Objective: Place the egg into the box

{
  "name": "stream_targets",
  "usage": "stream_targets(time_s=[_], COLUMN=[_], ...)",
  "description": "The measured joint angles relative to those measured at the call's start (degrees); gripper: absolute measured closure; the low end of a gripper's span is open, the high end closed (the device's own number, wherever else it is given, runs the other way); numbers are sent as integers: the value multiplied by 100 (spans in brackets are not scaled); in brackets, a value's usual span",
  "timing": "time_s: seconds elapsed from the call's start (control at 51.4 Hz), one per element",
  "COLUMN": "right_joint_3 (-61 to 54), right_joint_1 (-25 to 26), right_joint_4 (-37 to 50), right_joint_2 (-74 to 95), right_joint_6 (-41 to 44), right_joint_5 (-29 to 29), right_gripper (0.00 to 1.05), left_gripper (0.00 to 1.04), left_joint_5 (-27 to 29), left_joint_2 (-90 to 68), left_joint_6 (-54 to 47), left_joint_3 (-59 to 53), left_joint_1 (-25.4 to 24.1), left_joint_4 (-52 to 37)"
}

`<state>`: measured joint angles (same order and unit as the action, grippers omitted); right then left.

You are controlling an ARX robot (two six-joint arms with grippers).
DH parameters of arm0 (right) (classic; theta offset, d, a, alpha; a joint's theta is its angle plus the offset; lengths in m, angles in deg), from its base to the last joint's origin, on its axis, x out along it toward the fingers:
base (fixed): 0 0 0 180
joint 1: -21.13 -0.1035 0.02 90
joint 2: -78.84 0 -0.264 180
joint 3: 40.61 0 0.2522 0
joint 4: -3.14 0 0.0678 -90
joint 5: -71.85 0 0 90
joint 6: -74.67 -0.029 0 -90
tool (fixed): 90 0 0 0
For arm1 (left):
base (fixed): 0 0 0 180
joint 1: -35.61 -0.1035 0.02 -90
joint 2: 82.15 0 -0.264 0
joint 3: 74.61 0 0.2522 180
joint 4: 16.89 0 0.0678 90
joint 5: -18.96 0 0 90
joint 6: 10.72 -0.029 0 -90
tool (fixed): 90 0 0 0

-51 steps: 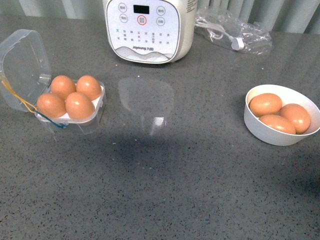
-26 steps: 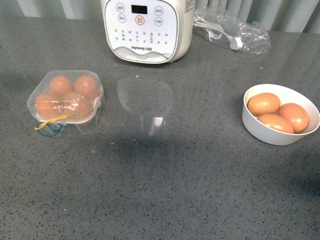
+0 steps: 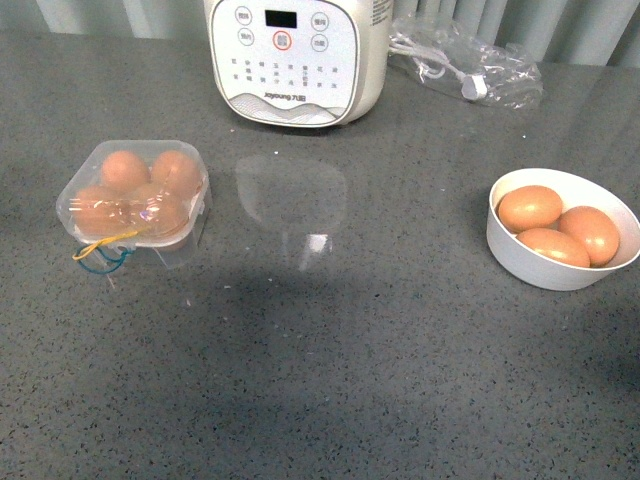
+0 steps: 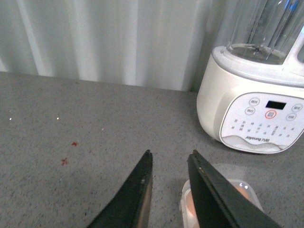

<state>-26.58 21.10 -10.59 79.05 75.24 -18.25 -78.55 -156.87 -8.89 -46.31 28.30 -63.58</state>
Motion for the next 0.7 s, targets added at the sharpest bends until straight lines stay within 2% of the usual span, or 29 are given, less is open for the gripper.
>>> stream_targets(time_s=[0.078, 0.136, 0.311, 0.35, 0.408, 0.7], right_joint_3=[0, 0, 0, 0, 0, 0], right_joint_1=[0, 0, 0, 0, 0, 0], right_joint_4=[0, 0, 0, 0, 0, 0], right_joint_2=[0, 2, 2, 0, 0, 0], right_joint_6=[2, 2, 0, 0, 0, 0], right_joint_5=[22, 22, 17, 17, 20, 22], right_gripper=[7, 7, 7, 7, 7, 7], left_gripper=[94, 102, 101, 101, 101, 101], left_joint_5=[142, 205, 328, 664, 741, 754], left_joint_2=[52, 181, 1110, 1342, 1670, 3150], left_joint_6=[-57, -61, -129, -133, -136, -138], left_joint_3=[-374, -544, -909, -988, -1091, -1287], left_joint_1=[72, 103, 310, 511, 658, 717], left_joint_4=[-258, -214, 286, 457, 702, 1895])
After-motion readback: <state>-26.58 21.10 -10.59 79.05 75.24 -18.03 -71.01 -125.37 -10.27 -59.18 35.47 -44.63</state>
